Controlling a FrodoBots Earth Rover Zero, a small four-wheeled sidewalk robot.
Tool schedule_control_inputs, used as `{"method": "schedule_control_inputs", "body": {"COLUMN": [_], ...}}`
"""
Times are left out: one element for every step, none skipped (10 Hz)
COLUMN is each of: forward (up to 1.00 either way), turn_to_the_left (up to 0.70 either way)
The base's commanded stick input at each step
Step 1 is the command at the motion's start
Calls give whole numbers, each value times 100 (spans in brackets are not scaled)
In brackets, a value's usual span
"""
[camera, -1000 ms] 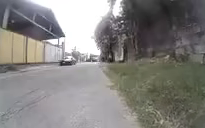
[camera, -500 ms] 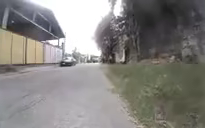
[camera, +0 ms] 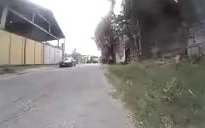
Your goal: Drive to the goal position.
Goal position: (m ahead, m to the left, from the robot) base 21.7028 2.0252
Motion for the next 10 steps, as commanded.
{"method": "schedule_control_inputs", "body": {"forward": [0,0,0,0,0,0,0,18,43,45], "turn_to_the_left": [0,0,0,0,0,0,0,0,0,0]}}
